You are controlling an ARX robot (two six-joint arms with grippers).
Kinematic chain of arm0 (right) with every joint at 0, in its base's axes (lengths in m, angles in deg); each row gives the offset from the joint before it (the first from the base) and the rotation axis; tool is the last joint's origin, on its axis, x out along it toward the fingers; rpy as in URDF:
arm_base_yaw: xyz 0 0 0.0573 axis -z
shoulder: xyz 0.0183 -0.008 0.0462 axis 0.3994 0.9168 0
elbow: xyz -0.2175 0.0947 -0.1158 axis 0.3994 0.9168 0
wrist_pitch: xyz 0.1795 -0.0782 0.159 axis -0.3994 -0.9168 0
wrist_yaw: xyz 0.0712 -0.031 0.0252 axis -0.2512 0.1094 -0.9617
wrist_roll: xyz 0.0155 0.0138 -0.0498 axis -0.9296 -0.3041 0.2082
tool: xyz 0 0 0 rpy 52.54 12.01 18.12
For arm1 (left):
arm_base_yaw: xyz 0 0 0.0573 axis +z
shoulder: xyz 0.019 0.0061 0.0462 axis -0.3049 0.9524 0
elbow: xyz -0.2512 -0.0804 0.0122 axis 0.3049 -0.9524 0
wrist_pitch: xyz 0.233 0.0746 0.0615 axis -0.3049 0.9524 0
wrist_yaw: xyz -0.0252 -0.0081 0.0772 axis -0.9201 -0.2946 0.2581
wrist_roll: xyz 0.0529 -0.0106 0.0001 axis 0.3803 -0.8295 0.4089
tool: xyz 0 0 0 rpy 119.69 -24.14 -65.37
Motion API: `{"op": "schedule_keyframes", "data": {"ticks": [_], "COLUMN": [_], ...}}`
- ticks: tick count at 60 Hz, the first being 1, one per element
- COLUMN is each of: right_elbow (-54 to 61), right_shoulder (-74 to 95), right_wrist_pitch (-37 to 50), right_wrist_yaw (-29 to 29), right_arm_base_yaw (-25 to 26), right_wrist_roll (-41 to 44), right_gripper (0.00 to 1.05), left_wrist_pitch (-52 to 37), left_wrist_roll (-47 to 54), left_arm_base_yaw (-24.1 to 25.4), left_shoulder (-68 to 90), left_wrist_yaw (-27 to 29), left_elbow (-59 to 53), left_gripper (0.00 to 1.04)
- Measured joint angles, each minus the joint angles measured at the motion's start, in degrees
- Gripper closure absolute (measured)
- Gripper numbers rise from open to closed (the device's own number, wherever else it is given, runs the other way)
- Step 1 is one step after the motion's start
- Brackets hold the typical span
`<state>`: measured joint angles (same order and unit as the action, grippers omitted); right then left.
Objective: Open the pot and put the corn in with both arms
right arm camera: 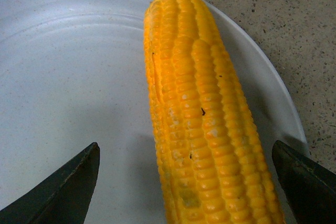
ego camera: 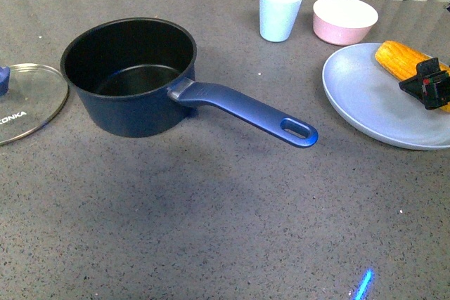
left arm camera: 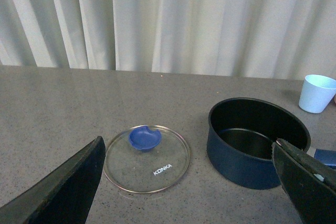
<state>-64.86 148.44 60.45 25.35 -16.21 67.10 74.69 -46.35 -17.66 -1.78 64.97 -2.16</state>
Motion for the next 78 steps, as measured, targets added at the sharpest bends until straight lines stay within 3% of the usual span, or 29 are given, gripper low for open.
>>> {"op": "schedule_keyframes", "data": {"ticks": [4, 28, 45, 59, 69, 78], "right_elbow": [-0.37, -0.42, 12.59, 19.50, 14.95, 8.22], "right_shoulder": [0.55, 1.09, -15.02, -26.14, -22.77, -18.43], "right_wrist_pitch": [-0.09, 1.79, 8.79, 12.28, 12.07, 10.38], "right_wrist_yaw": [-0.33, -3.54, -15.15, -12.55, -8.52, -7.23], "right_arm_base_yaw": [-0.04, 1.09, 1.07, -11.34, -22.05, -28.24], "right_wrist_roll": [-0.24, -4.50, -12.52, -24.30, -27.02, -28.35], "right_gripper": [0.13, 0.68, 0.78, 0.81, 0.82, 0.82], "left_wrist_pitch": [0.00, 0.00, 0.00, 0.00, 0.00, 0.00], "left_wrist_roll": [0.00, 0.00, 0.00, 0.00, 0.00, 0.00], "left_arm_base_yaw": [0.00, 0.00, 0.00, 0.00, 0.00, 0.00], "left_shoulder": [0.00, 0.00, 0.00, 0.00, 0.00, 0.00], "left_wrist_yaw": [0.00, 0.00, 0.02, 0.02, 0.02, 0.00], "left_elbow": [0.00, 0.00, 0.00, 0.00, 0.00, 0.00], "left_gripper": [0.09, 0.09, 0.09, 0.09, 0.09, 0.09]}}
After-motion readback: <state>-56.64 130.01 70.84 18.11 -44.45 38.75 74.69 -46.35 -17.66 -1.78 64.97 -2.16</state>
